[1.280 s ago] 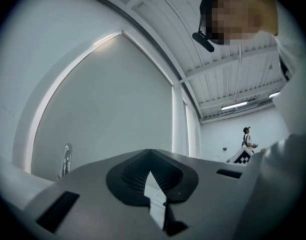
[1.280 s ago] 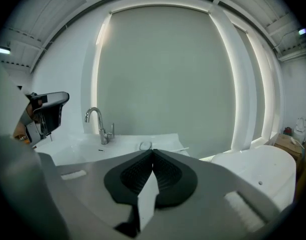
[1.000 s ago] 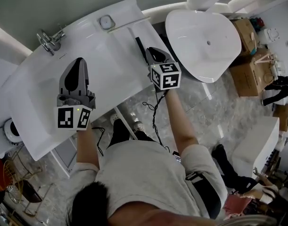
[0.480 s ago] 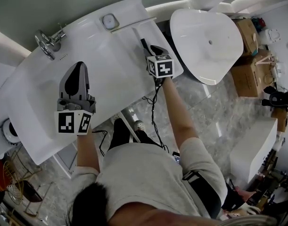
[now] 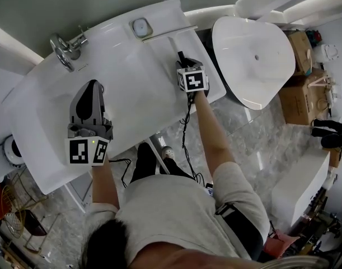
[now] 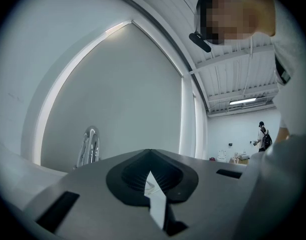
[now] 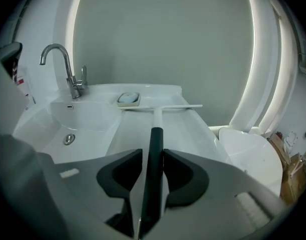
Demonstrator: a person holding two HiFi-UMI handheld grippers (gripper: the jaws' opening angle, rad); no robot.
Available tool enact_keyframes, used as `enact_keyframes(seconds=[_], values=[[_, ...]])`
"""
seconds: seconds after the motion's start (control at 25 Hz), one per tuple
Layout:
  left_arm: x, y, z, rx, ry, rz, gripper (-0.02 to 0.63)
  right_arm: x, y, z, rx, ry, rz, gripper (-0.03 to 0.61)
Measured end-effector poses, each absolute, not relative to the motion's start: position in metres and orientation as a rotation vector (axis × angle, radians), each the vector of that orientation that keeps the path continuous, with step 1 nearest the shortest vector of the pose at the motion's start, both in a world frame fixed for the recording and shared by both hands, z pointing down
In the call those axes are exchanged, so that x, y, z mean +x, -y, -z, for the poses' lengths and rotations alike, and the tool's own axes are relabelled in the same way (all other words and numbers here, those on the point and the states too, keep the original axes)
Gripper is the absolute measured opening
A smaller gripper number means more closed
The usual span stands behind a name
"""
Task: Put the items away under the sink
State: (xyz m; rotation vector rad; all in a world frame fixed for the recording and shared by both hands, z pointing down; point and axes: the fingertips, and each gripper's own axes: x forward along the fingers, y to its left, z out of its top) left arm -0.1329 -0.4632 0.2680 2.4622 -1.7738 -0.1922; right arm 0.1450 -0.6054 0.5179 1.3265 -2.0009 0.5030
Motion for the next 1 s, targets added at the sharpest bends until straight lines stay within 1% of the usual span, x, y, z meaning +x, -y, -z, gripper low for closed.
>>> enact_keyframes(seconds=[0.04,0.08,0.16,0.44,1.0], values=[[-0.135,0.463,-0.268,2.459,1.780,0.191,0.008,0.145,0.606,-0.519,1.329,1.990,-0.490,0.135],[-0.137,0.462,-0.268,2.457,1.784,0.189,0.006,0.146,0.607,-0.519,1.335,1.984,-0.476,0.109],[-0.139,0.461,-0.269,2.451,1.791,0.184,0.006,0.145,0.608,-0.517,1.351,1.997,-0.468,0.104],[-0.132,0.455,-0.265,2.459,1.794,0.199,0.006,0.141,0.599,-0.494,1.369,2.090,-0.389,0.101],[-0.102,0.414,-0.234,2.476,1.858,0.231,0.008,0.140,0.545,-0.426,1.375,2.324,-0.392,0.101]])
